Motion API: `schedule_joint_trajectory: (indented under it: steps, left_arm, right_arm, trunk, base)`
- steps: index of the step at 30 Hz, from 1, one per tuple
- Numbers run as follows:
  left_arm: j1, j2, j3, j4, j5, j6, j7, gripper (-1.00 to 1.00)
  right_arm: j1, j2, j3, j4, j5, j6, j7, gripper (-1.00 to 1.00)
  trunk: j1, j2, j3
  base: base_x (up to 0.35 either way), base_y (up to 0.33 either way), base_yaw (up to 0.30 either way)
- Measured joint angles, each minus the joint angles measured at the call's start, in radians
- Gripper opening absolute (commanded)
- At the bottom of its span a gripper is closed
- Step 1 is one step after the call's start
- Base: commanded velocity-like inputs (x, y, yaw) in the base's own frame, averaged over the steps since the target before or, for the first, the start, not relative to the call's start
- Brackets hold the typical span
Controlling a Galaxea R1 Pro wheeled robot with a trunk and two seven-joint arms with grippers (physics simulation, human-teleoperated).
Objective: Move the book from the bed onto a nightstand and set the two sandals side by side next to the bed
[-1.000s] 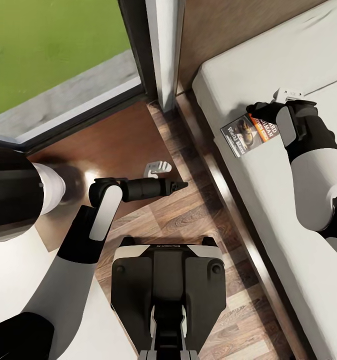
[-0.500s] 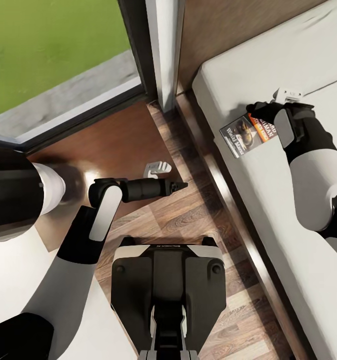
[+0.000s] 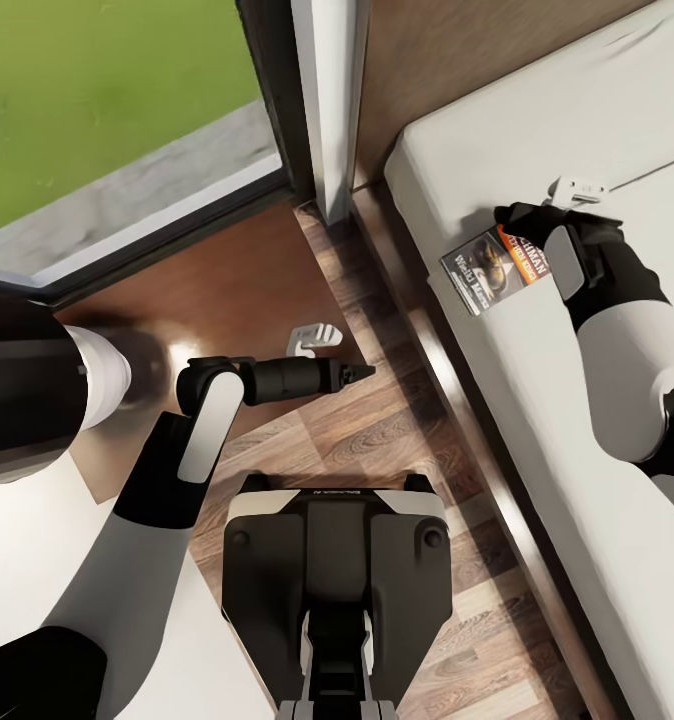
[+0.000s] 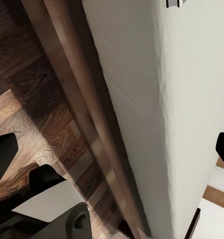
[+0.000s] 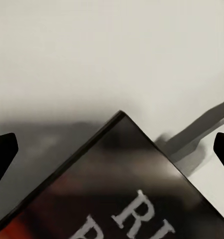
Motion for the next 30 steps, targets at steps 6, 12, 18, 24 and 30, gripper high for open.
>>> schedule_joint_trajectory:
  steps: [6,12,18,24,30]
  left_arm:
    - [0.001,-0.001,0.0,0.0,0.0,0.0,0.0,1.0]
    - [0.001,-0.002,0.0,0.0,0.001,0.0,0.0,1.0]
    - [0.001,-0.002,0.0,0.0,0.001,0.0,0.0,1.0]
    - [0.001,-0.002,0.0,0.0,0.001,0.0,0.0,1.0]
    - [0.001,-0.002,0.0,0.0,0.0,0.0,0.0,1.0]
  right_arm:
    - [0.001,-0.015,0.001,0.007,0.046,-0.036,0.001,1.0]
    - [0.001,-0.016,-0.001,0.005,0.068,-0.04,0.0,1.0]
    - [0.001,-0.016,-0.001,0.005,0.07,-0.04,0.0,1.0]
    - [0.001,-0.016,-0.001,0.005,0.07,-0.039,0.0,1.0]
    - [0.001,-0.016,0.0,0.005,0.071,-0.039,0.0,1.0]
  trunk:
    - [0.001,0.001,0.0]
    - [0.001,0.001,0.0]
    - [0.001,0.001,0.0]
    - [0.001,0.001,0.0]
    - [0.001,0.001,0.0]
  base:
    - [0.0,0.0,0.0]
    - [0.0,0.0,0.0]
    - [0.0,0.0,0.0]
    - [0.0,0.0,0.0]
    - [0.0,0.0,0.0]
